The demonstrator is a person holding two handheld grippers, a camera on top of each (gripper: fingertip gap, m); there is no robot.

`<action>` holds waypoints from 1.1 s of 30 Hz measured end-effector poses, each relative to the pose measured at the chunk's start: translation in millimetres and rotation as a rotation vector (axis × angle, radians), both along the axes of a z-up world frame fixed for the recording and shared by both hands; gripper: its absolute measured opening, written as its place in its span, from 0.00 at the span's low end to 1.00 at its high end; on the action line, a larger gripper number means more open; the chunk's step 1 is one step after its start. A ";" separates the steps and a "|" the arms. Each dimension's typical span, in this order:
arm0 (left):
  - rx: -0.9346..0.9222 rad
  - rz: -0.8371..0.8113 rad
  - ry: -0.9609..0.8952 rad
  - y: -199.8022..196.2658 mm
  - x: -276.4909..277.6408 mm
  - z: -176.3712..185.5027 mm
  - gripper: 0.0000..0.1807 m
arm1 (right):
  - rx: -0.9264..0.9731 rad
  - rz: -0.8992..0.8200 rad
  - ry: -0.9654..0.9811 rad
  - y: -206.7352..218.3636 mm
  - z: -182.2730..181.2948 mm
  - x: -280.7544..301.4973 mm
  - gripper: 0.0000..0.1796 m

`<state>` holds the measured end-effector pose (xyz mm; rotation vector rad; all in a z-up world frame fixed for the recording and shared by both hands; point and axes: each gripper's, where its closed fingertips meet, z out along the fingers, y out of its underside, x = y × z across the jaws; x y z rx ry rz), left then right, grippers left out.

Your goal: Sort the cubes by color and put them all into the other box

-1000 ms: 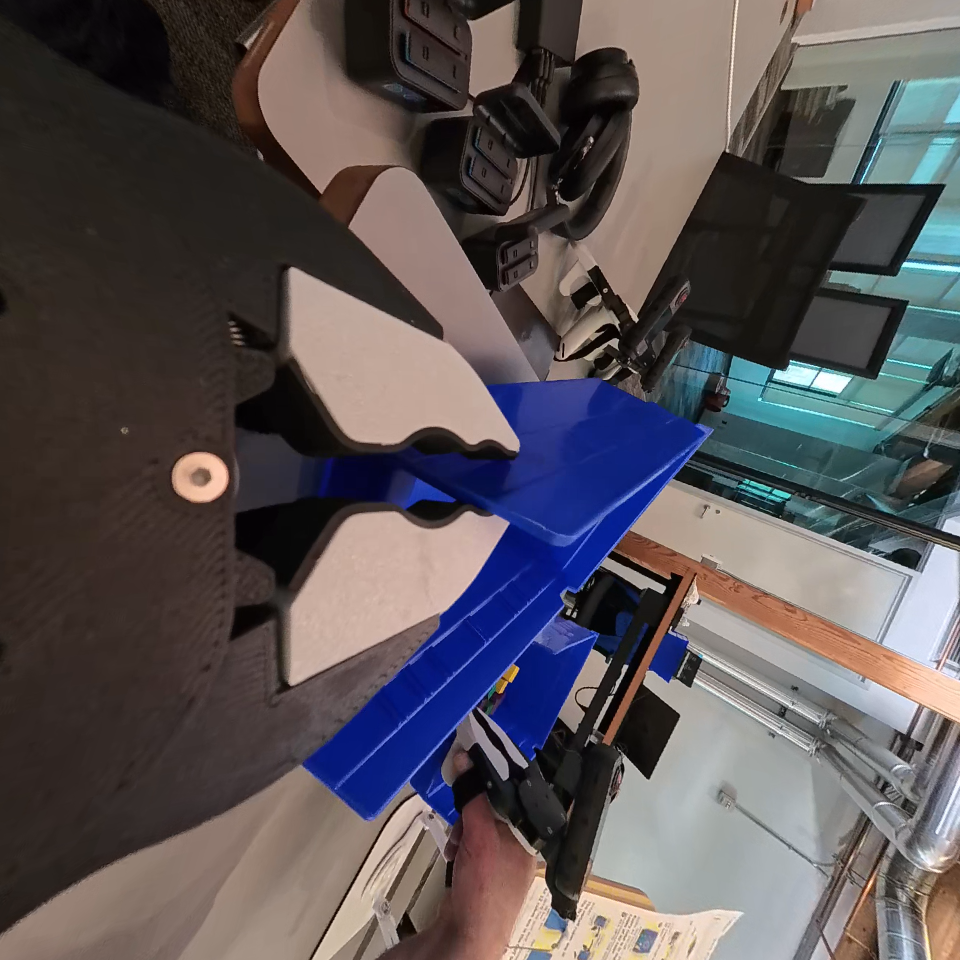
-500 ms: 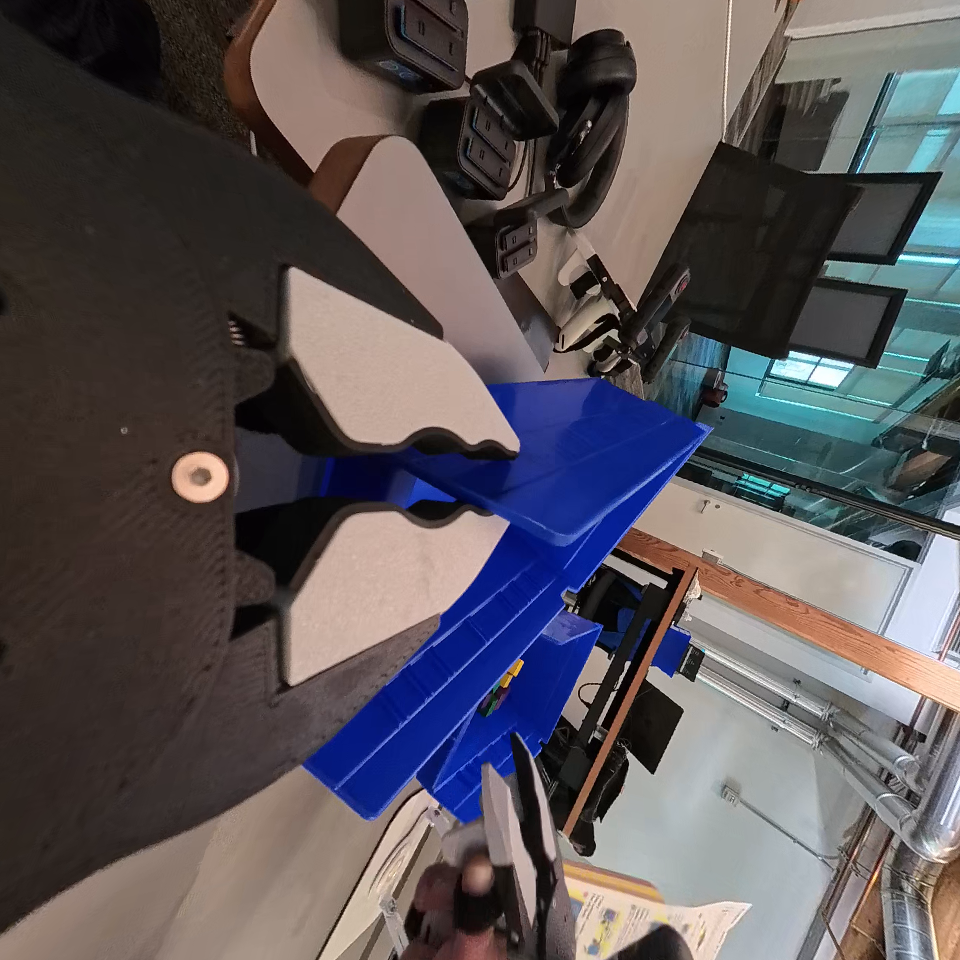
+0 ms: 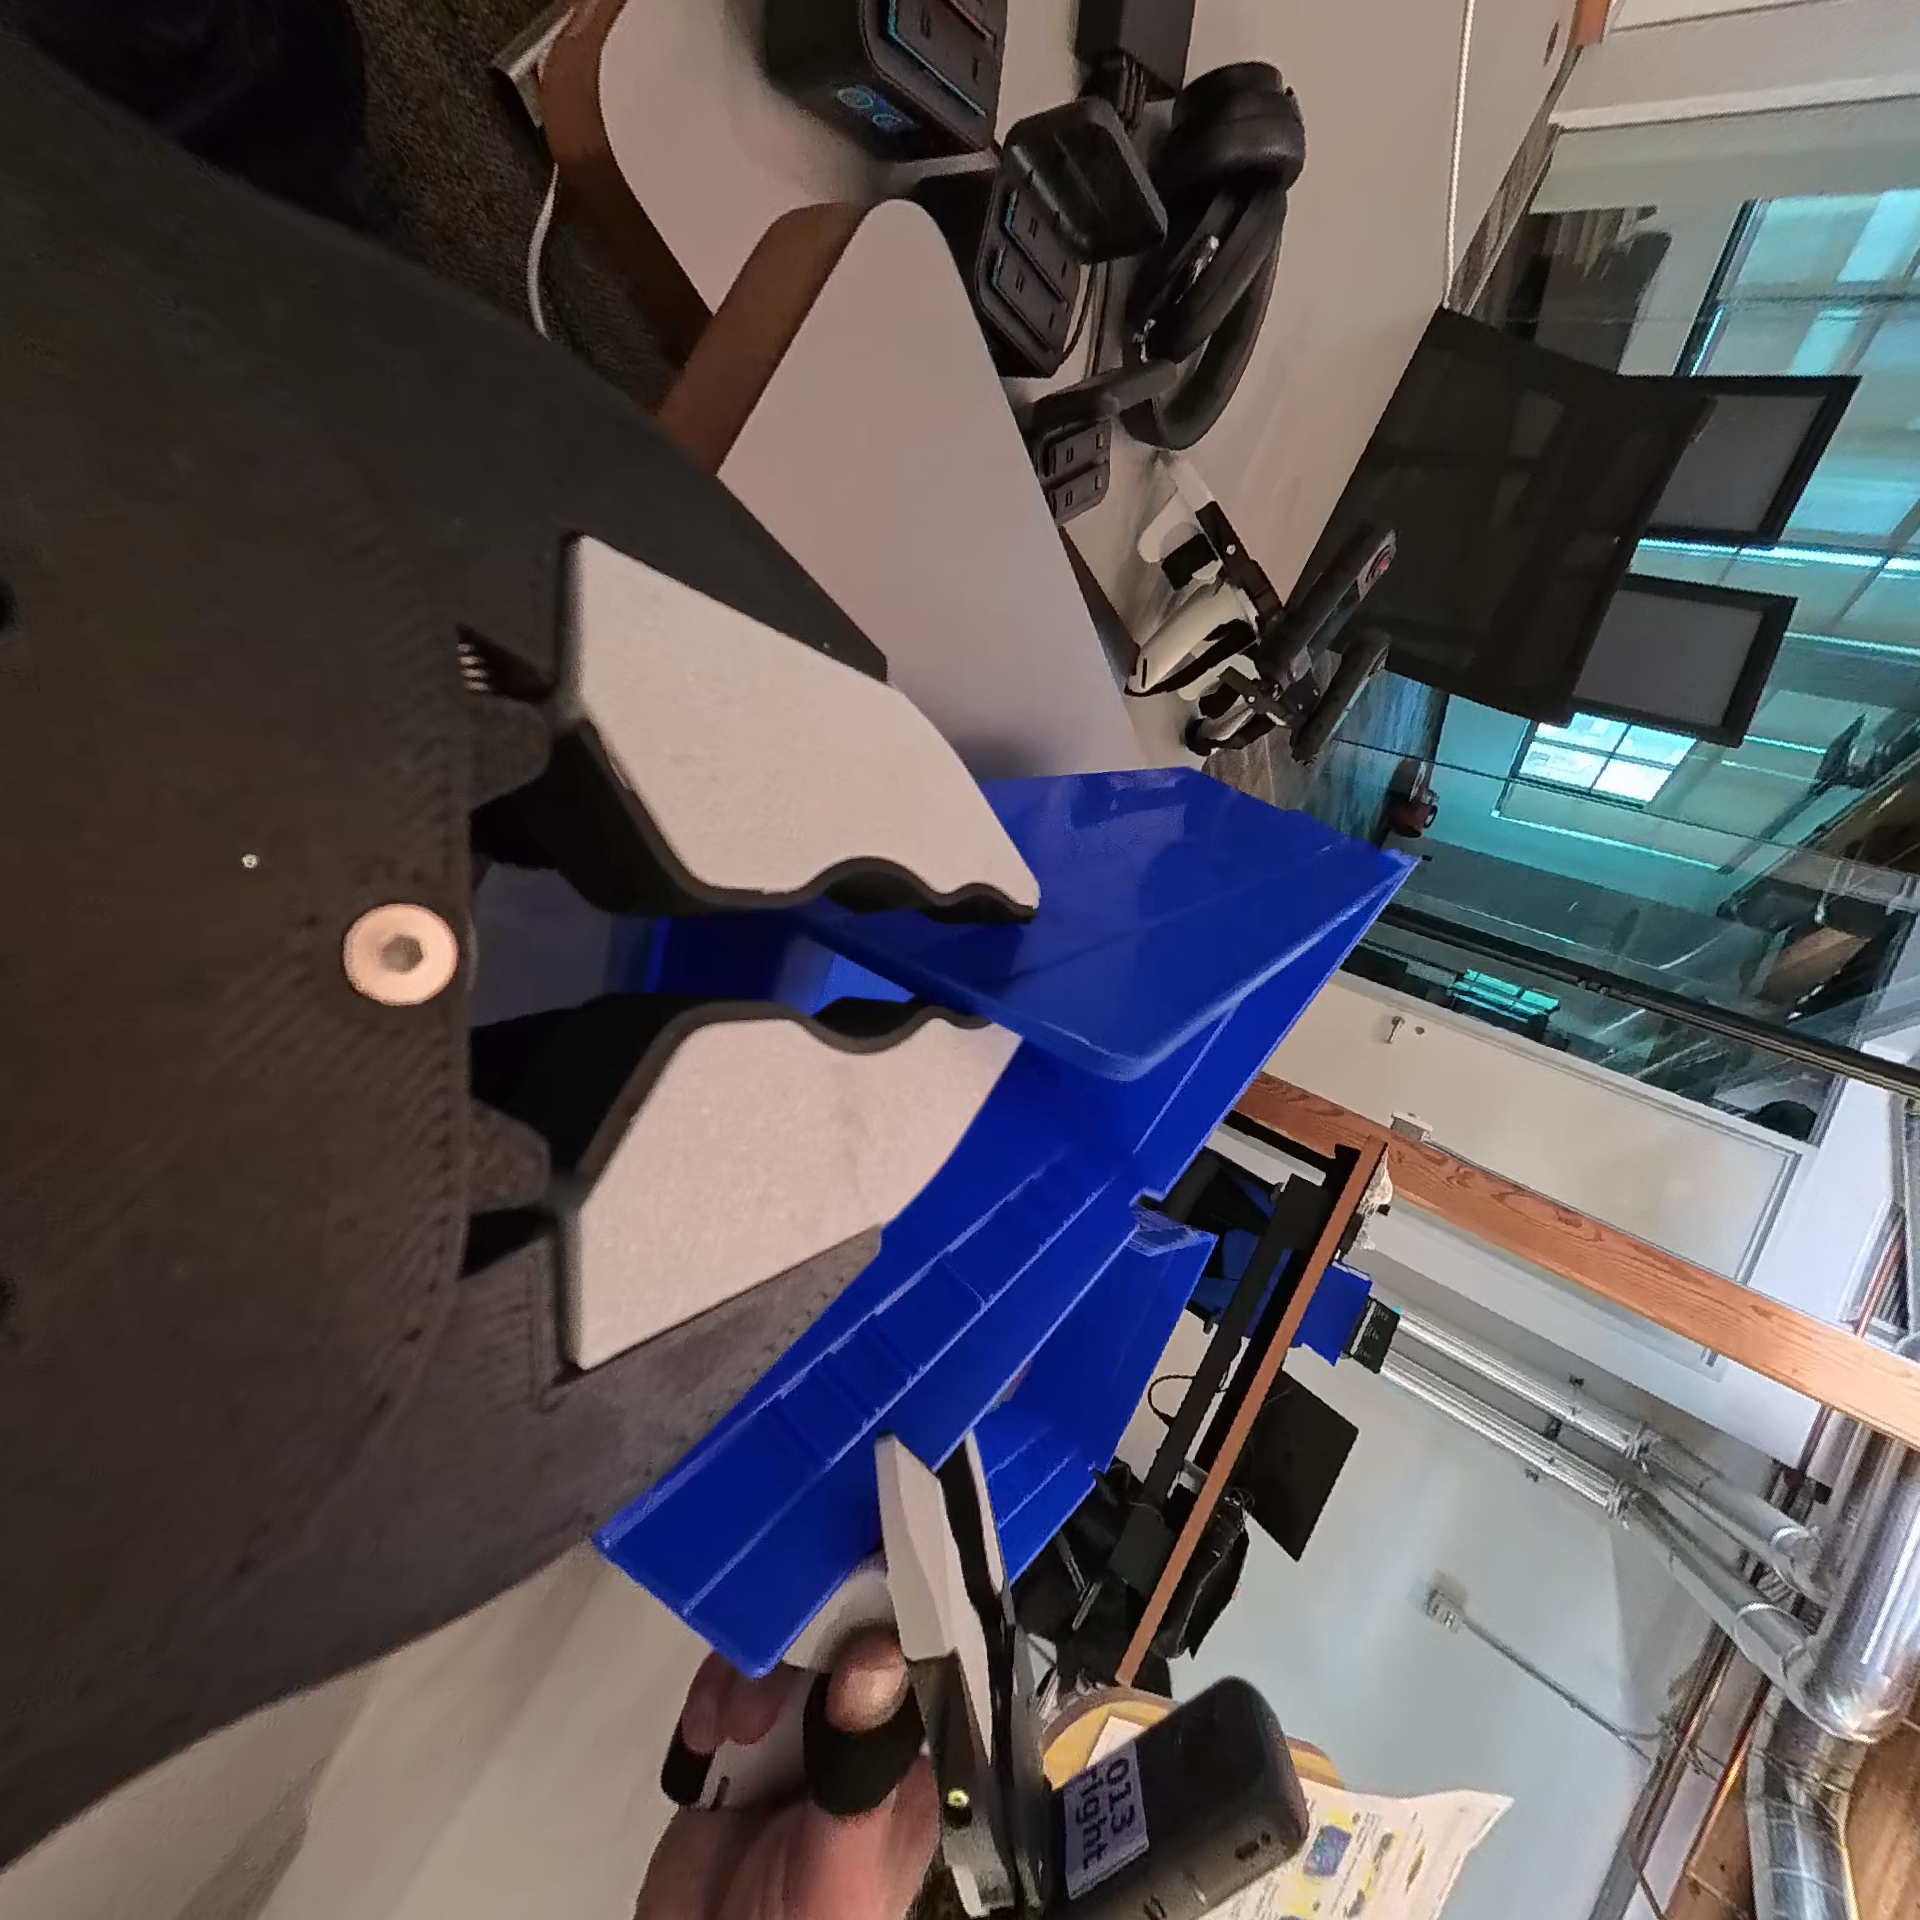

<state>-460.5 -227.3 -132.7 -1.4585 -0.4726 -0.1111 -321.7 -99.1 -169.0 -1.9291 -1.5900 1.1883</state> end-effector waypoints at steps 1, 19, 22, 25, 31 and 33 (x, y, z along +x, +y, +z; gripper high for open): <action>0.004 -0.001 0.004 -0.5 1.9 0.7 0.07 | -0.001 0.012 -0.010 -0.7 -0.2 1.6 0.37; -0.066 -0.095 -0.056 -13.6 68.1 -30.7 0.11 | 0.135 0.078 -0.175 19.5 7.2 34.9 0.29; -0.074 -0.115 -0.067 -15.6 81.7 -37.0 0.12 | 0.140 0.068 -0.162 22.3 9.9 39.5 0.27; -0.065 -0.128 -0.068 -16.3 90.2 -36.2 0.13 | 0.167 0.046 -0.148 26.2 11.7 44.2 0.27; -0.058 -0.147 -0.077 -15.5 99.6 -35.1 0.14 | 0.177 -0.029 -0.060 17.2 23.1 57.6 0.33; -0.060 -0.160 -0.068 -15.0 105.0 -35.1 0.15 | 0.185 -0.045 -0.059 12.2 22.0 64.9 0.35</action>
